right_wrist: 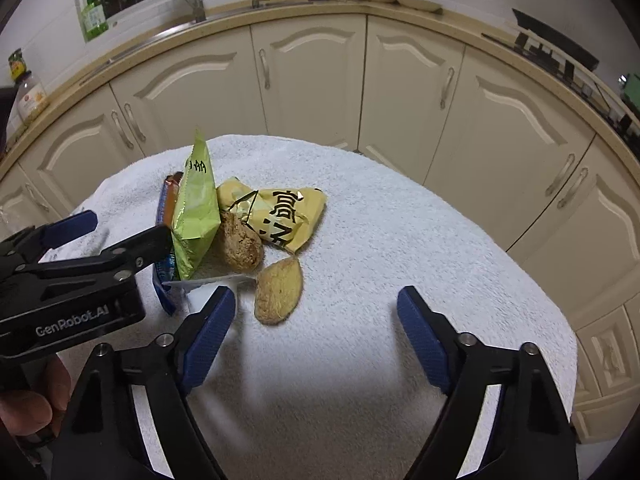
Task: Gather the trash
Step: 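Grasp the blue-wrapped bar with the left tool while the right tool reaches toward the potato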
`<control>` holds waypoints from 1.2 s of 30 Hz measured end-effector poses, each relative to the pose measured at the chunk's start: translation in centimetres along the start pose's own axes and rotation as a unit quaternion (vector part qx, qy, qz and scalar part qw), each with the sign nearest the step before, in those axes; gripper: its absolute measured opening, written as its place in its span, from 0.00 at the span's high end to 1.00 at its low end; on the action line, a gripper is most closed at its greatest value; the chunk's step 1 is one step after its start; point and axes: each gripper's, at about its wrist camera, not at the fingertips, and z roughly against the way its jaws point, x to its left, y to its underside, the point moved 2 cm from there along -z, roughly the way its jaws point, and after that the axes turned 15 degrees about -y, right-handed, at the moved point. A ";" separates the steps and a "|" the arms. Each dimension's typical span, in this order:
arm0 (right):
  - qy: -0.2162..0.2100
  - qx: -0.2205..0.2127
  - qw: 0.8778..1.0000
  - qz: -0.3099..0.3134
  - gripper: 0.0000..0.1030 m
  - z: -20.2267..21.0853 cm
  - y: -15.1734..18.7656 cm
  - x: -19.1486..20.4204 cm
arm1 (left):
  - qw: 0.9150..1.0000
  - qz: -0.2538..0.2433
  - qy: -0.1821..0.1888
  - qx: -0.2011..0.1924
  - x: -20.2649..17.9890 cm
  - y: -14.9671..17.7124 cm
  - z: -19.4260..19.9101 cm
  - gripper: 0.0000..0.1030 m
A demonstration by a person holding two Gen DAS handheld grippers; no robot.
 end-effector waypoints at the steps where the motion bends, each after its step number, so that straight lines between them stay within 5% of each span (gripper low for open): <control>1: 0.001 0.004 1.000 0.003 0.27 -0.4 -0.1 0.1 | 1.000 0.000 0.003 0.001 -0.2 -0.4 -0.6 0.15; 7: 0.005 0.005 1.000 0.007 0.45 -1.6 -0.1 0.3 | 0.999 -0.017 0.025 0.008 -1.4 -1.2 -3.0 0.47; 9: -0.002 0.002 1.000 0.010 0.55 -1.4 0.0 0.3 | 0.999 -0.028 0.024 0.000 -1.4 -1.4 -3.2 0.67; 12: -0.009 -0.002 1.000 0.006 0.71 -1.1 0.0 0.1 | 0.998 -0.026 0.053 0.004 -0.4 -1.5 -3.7 0.82; 22: -0.056 -0.013 0.998 -0.030 0.80 0.7 1.8 -0.5 | 0.996 -0.018 0.085 0.000 2.4 -1.0 -3.1 0.85; 30: -0.056 -0.030 0.997 -0.044 0.79 1.9 2.9 -1.2 | 0.996 -0.027 0.089 -0.013 1.7 -0.5 -1.9 0.85; 36: -0.050 -0.039 0.997 -0.032 0.41 1.2 1.4 -0.3 | 0.996 -0.021 0.088 -0.018 1.5 -1.0 -2.0 0.85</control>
